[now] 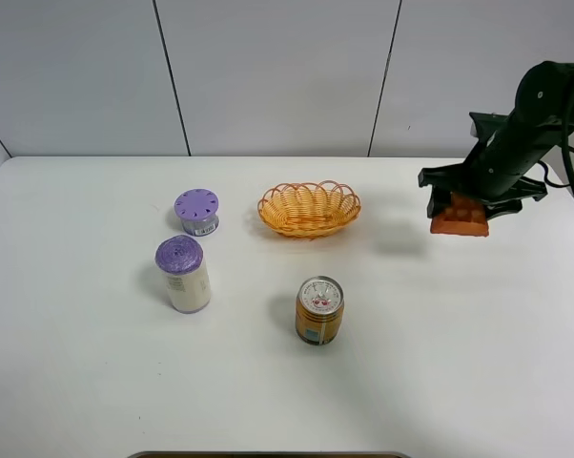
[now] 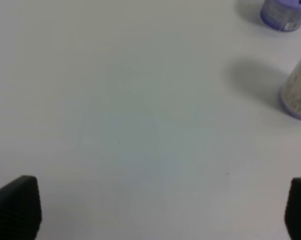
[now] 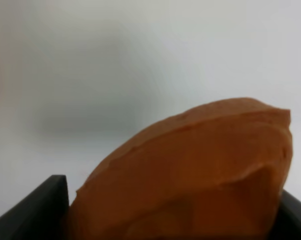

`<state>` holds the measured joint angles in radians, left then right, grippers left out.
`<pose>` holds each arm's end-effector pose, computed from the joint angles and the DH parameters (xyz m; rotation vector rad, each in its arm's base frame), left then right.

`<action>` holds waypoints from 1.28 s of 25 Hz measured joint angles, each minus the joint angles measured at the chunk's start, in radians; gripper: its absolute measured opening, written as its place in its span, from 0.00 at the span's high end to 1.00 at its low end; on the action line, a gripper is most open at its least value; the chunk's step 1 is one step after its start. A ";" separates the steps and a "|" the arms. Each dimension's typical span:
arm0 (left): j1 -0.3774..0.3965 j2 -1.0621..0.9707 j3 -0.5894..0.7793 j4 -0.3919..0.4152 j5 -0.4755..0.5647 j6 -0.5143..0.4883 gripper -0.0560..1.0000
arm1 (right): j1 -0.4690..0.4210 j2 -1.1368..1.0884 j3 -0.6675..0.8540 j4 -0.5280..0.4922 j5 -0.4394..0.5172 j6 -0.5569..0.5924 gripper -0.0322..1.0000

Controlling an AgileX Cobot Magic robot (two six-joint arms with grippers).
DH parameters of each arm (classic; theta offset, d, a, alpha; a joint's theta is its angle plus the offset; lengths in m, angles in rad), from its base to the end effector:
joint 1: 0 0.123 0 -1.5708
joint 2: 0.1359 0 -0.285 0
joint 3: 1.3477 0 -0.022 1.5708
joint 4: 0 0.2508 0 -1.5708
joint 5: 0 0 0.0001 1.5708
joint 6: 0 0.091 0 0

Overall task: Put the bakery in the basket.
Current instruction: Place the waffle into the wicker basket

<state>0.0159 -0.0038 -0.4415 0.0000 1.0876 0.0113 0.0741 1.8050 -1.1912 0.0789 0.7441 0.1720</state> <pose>-0.0003 0.0000 0.2588 -0.0049 2.1259 0.0161 0.3565 0.0313 0.1949 0.2104 2.8404 0.1408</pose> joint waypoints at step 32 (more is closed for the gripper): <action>0.000 0.000 0.000 0.000 0.000 0.000 0.01 | 0.336 0.398 -0.434 0.241 -0.150 -0.117 0.31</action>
<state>0.0159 -0.0038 -0.4415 0.0000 1.0876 0.0113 0.4106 2.2025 -1.6251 0.3201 0.5943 0.0547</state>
